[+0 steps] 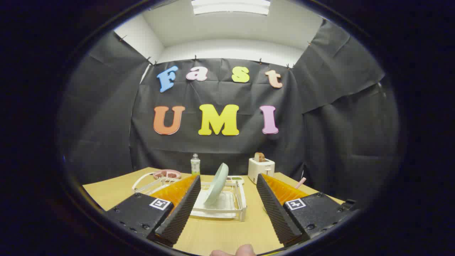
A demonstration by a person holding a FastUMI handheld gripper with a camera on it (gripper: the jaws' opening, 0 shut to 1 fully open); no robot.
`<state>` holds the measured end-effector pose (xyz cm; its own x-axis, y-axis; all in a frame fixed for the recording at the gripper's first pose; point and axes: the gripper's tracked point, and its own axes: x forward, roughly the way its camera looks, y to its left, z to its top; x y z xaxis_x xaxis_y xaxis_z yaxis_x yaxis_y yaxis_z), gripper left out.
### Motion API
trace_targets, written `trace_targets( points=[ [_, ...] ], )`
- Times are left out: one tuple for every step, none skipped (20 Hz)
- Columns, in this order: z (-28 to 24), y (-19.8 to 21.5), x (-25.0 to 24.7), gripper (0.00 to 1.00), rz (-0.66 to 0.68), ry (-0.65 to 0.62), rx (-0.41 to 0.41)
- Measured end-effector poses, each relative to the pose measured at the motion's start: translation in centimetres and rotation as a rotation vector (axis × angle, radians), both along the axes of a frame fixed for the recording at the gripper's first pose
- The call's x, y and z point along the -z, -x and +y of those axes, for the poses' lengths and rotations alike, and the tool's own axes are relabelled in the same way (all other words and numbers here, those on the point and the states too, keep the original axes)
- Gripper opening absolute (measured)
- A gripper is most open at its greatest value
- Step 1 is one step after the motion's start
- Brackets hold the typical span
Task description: Take the plate from the dish rack, then take the spoon from the basket and place it into the plate.
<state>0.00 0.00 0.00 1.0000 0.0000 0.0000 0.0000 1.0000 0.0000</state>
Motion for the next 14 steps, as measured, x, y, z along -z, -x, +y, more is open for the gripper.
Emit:
trace_targets(
  points=[
    [-0.19, -0.24, 0.33, 1.00, 0.010, -0.005, 0.003],
    [-0.33, -0.51, 0.66, 1.00, 0.021, -0.003, 0.009],
    [-0.44, -0.51, 0.92, 1.00, 0.029, 0.000, 0.012],
    [-0.44, -0.53, 0.92, 1.00, 0.032, 0.004, 0.015],
    [-0.53, -0.51, 0.94, 1.00, 0.030, 0.005, 0.018],
    [-0.63, -0.44, 0.74, 1.00, 0.026, 0.005, 0.022],
    [-0.76, -0.38, 0.75, 1.00, 0.021, 0.004, 0.026],
    [-0.84, -0.38, 0.67, 1.00, 0.018, 0.007, 0.031],
    [-0.88, -0.43, 0.77, 1.00, 0.016, 0.012, 0.035],
    [-0.94, -0.31, 0.72, 1.00, 0.014, 0.023, 0.040],
    [-0.94, -0.37, 0.88, 1.00, 0.015, 0.037, 0.044],
    [-0.92, -0.32, 0.84, 1.00, 0.013, 0.050, 0.049],
    [-0.97, -0.35, 0.73, 1.00, 0.008, 0.061, 0.054],
    [-0.96, -0.35, 0.50, 1.00, 0.000, 0.062, 0.056]
  ],
)
